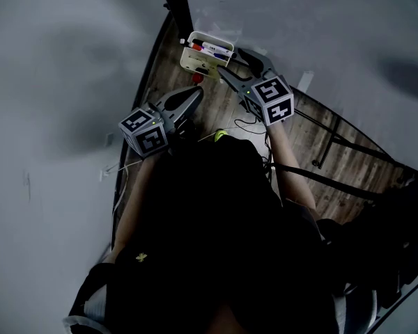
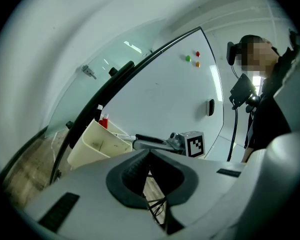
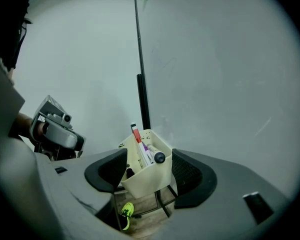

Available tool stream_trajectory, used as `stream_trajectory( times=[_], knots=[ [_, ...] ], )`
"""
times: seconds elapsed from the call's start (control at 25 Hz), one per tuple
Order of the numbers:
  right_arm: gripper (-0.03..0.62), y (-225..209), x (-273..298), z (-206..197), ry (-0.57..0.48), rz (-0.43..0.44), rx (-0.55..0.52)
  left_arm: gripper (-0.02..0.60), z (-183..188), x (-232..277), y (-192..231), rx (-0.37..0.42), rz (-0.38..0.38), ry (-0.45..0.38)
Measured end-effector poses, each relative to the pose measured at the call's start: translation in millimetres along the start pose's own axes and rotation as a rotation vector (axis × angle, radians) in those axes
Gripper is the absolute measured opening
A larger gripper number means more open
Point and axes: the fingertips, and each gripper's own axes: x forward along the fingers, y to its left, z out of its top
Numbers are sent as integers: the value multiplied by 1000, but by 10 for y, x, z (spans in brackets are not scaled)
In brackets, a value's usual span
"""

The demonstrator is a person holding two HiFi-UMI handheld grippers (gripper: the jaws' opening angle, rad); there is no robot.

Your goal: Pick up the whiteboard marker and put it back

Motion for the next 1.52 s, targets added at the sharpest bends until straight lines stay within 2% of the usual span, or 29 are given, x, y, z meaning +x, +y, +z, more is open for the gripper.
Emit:
stream_trajectory(
  times=[0.28,0.36,0.96,1.0,1.08,1.52],
  knots=[
    [280,-39,81,45,15,-8,-23,6,-21,-61,33,-22,14,-15],
    [252,-49,92,47,11,-15,-30,6,-55,-79,31,-29,17,-11],
    [192,-50,145,67,33,-16,-107,6,-74,-138,64,-40,29,-14],
    [181,-45,135,71,34,-17,-116,6,-70,-133,53,-39,28,-16],
    [103,-41,121,75,39,-20,-138,6,-61,-125,38,-38,25,-18],
    [92,-22,130,70,29,-1,-99,6,-61,-128,32,-32,24,-22]
  ],
)
